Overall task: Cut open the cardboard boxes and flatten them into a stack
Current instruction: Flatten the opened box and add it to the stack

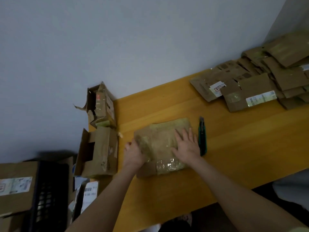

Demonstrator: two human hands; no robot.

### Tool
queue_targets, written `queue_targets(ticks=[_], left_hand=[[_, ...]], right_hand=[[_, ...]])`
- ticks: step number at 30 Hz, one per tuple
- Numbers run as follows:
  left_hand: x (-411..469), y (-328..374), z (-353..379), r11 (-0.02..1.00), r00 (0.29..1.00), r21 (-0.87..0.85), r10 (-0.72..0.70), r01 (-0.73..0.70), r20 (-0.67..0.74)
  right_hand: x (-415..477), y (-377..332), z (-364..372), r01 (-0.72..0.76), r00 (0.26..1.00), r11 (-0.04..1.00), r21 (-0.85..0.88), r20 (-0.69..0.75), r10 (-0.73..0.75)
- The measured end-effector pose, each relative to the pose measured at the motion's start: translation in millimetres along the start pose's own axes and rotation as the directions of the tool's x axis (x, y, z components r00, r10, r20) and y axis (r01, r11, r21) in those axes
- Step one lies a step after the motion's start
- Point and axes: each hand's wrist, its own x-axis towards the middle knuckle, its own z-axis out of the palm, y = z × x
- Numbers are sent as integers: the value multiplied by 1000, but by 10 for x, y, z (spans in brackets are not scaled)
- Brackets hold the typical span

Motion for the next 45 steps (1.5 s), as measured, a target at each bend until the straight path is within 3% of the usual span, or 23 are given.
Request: queue_targets(ticks=[4,6,9,11,26,30,38,45], left_hand=[[184,122,178,881,892,224,444,-416,-90],[315,166,309,826,863,303,505,-475,-24],[482,106,575,782,865,406,499,-473,47],[557,21,743,767,858,439,513,-468,19],[647,-19,893,784,839,402,540,-473,-66],[601,-78,899,758,850,450,526,-471,3],[170,-305,975,798,867,417,497,-435,-47],[196,-309,1027,796,853,415,516,-442,-81]], right_hand=[[218,-66,112,68,996,993,-100,-56,-74],[343,-80,194,105,994,983,-151,-20,-109],[451,-32,400,128,992,972,-195,23,-126],[479,6,547,133,991,969,-209,5,-134],[570,56,752,84,989,961,-262,-96,-113],[538,30,730,94,990,955,-281,-76,-120],[121,73,759,167,984,953,-255,-17,-177],[54,96,816,156,979,955,-251,-91,-183]])
